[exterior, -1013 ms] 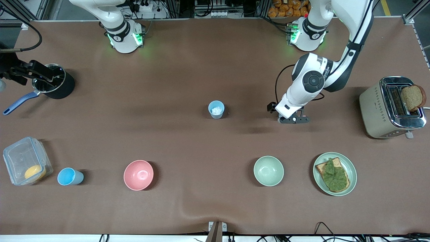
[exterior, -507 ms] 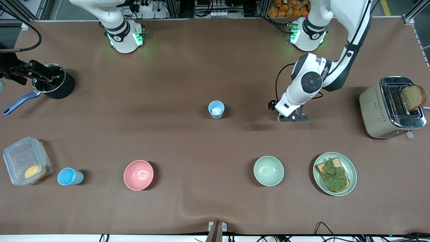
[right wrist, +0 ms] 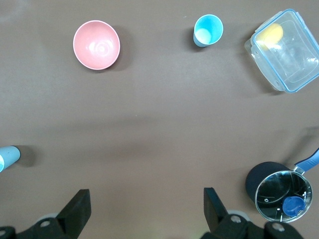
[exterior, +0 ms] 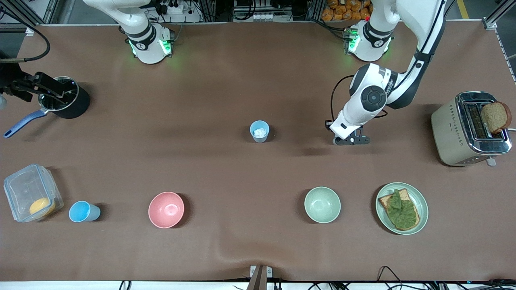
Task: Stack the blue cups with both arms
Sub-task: 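Grasp the empty blue cup with the left gripper while the right retracts, then lift and carry the held cup with the left gripper over the tissue cup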
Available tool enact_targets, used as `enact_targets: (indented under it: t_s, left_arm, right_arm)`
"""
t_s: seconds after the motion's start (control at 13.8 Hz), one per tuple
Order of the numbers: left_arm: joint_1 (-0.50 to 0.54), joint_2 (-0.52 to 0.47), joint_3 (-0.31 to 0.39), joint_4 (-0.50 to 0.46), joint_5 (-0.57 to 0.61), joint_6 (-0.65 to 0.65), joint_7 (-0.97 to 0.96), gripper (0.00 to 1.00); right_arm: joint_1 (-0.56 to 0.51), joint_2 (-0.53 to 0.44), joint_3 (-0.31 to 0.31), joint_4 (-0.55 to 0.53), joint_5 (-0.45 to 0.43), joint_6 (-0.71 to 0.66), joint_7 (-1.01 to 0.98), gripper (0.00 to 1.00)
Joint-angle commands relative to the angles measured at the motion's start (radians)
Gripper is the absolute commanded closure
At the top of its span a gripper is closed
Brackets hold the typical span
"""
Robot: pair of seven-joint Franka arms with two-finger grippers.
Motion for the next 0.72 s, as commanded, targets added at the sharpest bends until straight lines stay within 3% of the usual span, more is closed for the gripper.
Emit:
enact_targets:
  t_s: [0.0,0.29,0.51,0.65]
  left_arm:
    - [0.003,-0.036,0.002,-0.011,-0.003,-0.001,0.016,0.80]
    - [0.004,-0.056,0.003,-0.007,0.002,-0.003,0.022,1.00]
    - [0.006,-0.080,0.002,0.008,0.002,-0.019,0.027,1.00]
    - [0.006,-0.102,0.002,0.062,0.002,-0.134,0.022,1.00]
  right_arm:
    - [-0.016,0.013,0.012,0.030,0.005,-0.018,-0.011,0.00]
    - [-0.016,0.014,0.012,0.030,0.005,-0.018,-0.011,0.00]
    - [-0.017,0.014,0.012,0.030,0.005,-0.018,-0.012,0.00]
    - [-0.017,0.013,0.012,0.030,0.005,-0.018,-0.011,0.00]
